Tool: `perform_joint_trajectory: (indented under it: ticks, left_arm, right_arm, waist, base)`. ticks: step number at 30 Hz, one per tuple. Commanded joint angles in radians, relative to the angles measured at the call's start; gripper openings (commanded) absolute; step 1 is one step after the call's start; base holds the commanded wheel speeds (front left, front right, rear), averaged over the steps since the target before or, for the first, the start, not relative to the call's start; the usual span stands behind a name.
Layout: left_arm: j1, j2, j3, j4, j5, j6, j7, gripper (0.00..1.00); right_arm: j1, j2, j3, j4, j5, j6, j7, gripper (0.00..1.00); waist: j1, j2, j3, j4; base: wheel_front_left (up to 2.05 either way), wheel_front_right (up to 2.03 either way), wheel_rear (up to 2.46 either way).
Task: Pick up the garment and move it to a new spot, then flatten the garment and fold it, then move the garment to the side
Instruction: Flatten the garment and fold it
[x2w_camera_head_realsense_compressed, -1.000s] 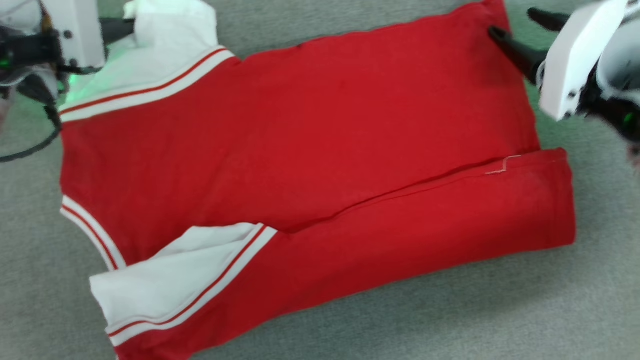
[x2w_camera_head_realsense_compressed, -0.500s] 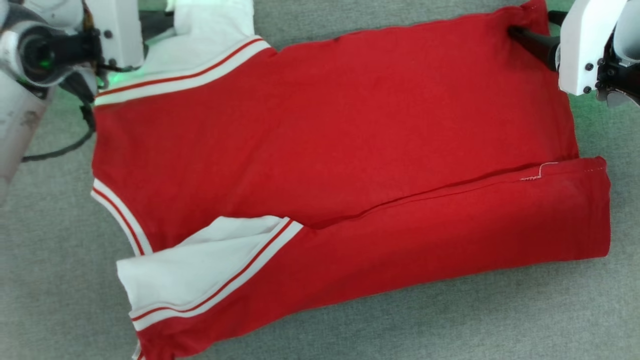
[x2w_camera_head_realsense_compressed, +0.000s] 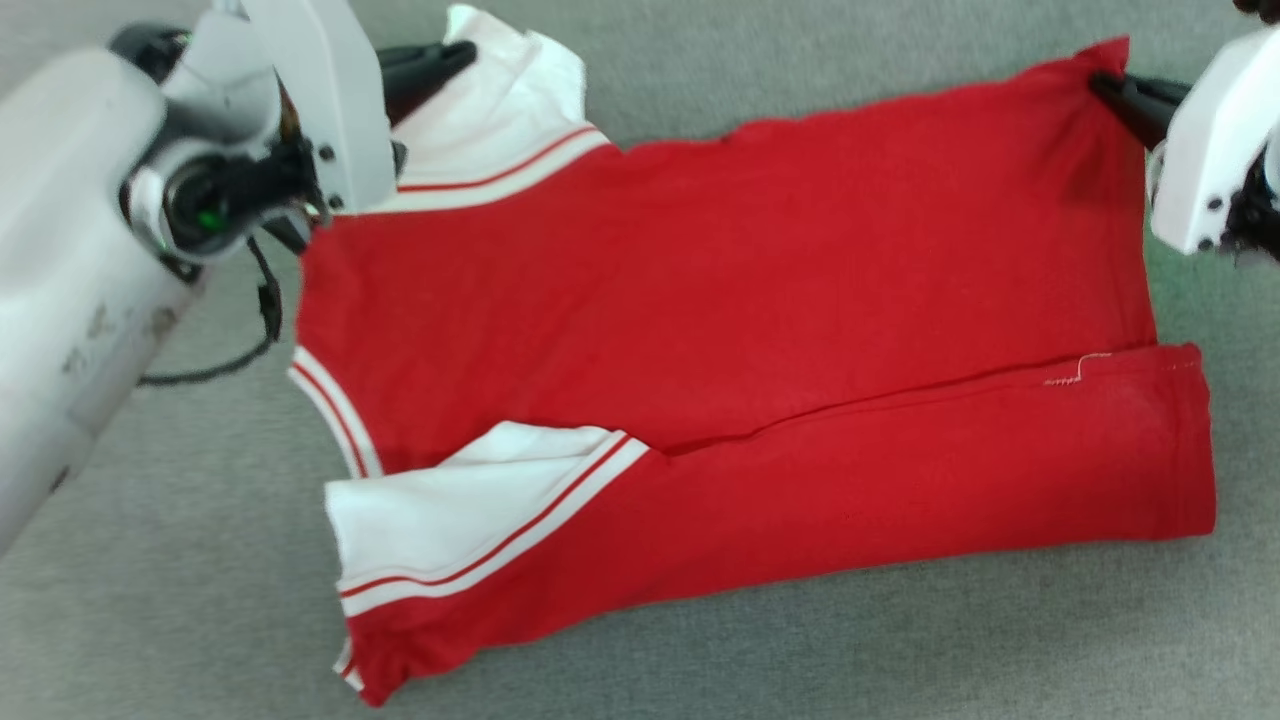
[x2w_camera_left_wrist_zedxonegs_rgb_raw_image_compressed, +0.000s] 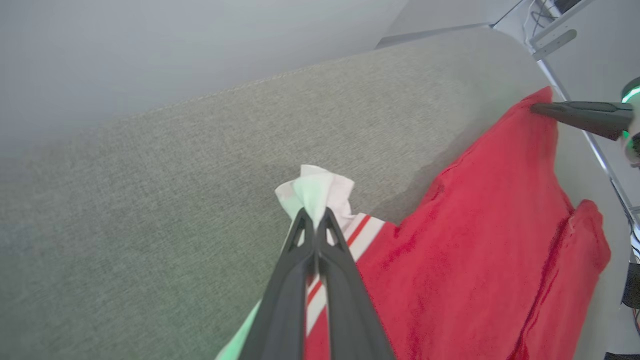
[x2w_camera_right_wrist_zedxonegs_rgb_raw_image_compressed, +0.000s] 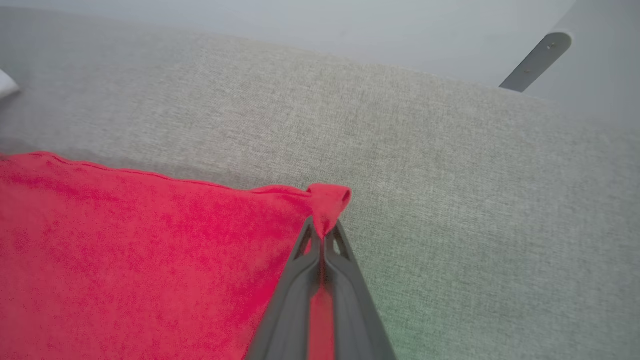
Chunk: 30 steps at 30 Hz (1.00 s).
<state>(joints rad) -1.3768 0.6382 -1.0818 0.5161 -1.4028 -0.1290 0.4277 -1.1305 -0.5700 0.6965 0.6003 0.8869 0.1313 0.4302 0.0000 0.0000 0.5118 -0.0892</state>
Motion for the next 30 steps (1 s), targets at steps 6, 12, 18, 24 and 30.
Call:
perform_joint_trajectory:
  ticks: [6, 12, 18, 24, 30]
  left_arm:
    - [0.087, 0.066, -0.034, -0.171, -0.037, -0.002, -0.121, 0.00]
    - [0.209, 0.163, -0.080, -0.382, -0.048, -0.002, -0.240, 0.00]
    - [0.344, 0.257, -0.130, -0.536, -0.027, -0.002, -0.375, 0.00]
    - [0.464, 0.328, -0.155, -0.633, -0.009, -0.002, -0.509, 0.00]
    - [0.565, 0.392, -0.166, -0.687, -0.021, -0.002, -0.597, 0.00]
  right_arm:
    - [0.109, -0.090, 0.052, -0.089, 0.061, -0.001, -0.031, 0.00]
    - [0.252, -0.205, 0.074, -0.198, 0.110, -0.001, -0.024, 0.00]
    - [0.399, -0.301, 0.033, -0.298, 0.144, -0.001, -0.032, 0.00]
    - [0.517, -0.341, -0.043, -0.356, 0.154, -0.001, -0.042, 0.00]
    - [0.631, -0.349, -0.140, -0.380, 0.142, -0.001, -0.043, 0.00]
  waist:
    - [0.0000, 0.0000, -0.152, 0.081]
    - [0.0000, 0.0000, -0.217, 0.128]
    - [0.0000, 0.0000, -0.244, 0.154]
    - [0.0000, 0.0000, -0.241, 0.164]
    - [0.0000, 0.0000, -0.229, 0.173]
  base:
    - [0.00, 0.00, 0.00]
    - [0.00, 0.00, 0.00]
    - [0.00, 0.00, 0.00]
    - [0.00, 0.00, 0.00]
    - [0.00, 0.00, 0.00]
